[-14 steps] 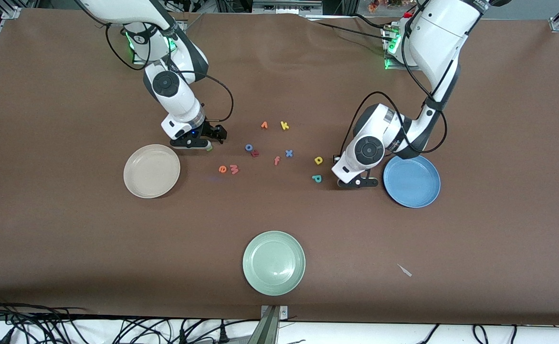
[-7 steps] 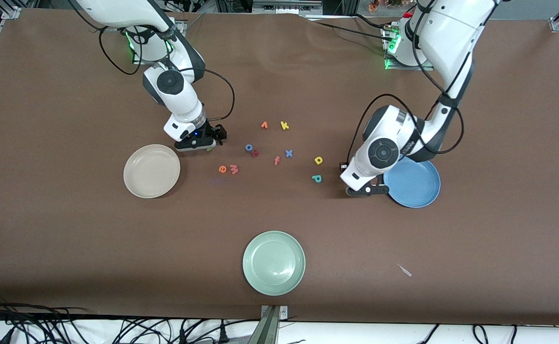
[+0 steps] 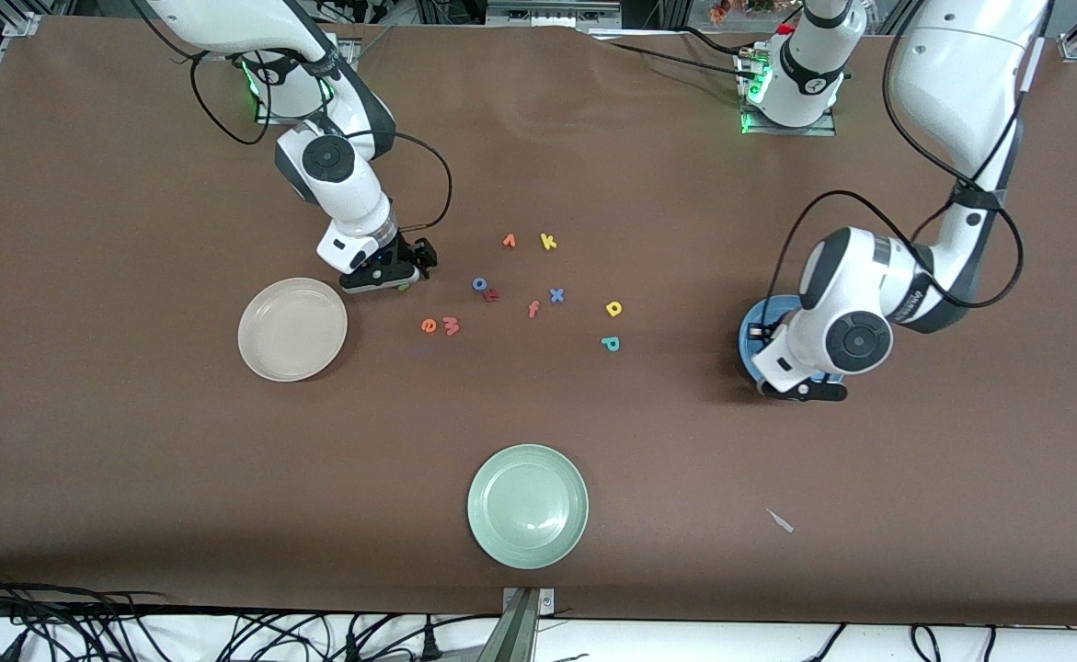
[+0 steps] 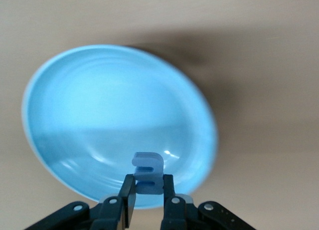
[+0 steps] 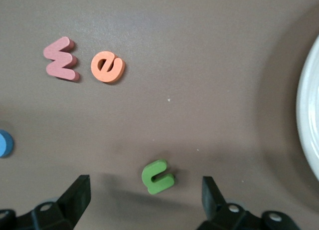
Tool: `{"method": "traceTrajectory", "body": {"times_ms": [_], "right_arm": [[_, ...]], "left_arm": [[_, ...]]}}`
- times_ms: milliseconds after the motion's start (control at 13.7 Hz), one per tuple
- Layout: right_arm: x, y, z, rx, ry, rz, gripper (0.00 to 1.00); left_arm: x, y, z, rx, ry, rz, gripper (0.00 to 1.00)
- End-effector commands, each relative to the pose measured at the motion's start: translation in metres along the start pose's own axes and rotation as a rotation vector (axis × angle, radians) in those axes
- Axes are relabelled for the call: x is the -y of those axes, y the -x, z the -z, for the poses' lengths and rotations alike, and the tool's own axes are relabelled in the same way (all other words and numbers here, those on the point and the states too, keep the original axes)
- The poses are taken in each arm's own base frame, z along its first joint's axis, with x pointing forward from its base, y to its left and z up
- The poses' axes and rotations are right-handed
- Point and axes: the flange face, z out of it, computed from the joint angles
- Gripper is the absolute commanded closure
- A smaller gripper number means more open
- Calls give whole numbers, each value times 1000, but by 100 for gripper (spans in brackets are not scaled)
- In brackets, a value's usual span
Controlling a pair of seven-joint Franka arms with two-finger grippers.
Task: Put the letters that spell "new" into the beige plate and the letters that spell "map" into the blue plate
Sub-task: 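Place the blue m on the blue plate while the right gripper grasps the u, then put the u on the cream plate while the left gripper grasps the p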
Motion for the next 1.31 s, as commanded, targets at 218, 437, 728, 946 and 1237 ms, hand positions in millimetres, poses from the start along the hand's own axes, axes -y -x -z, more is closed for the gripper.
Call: {"method": "traceTrajectory", "body": {"times_ms": [218,437,728,946,1237], "right_arm": [[-9,1,-15,14,16,64,26],[-7,1,-15,10,25,92,36],[-7,-1,-10,3,27,103,67],[-8,-4,-1,-3,38,106,100],[-13,-25,39,20,120,141,100]], "left_arm": [[4,-10,-31,23,-24,-14,0],[-7,-2,-3,-2,-15,-16,0],[-78,17,45,-39,118,115,0],[-129,26,52,-51,124,274,0],[-188,22,27,-84,190,554,0]]}}
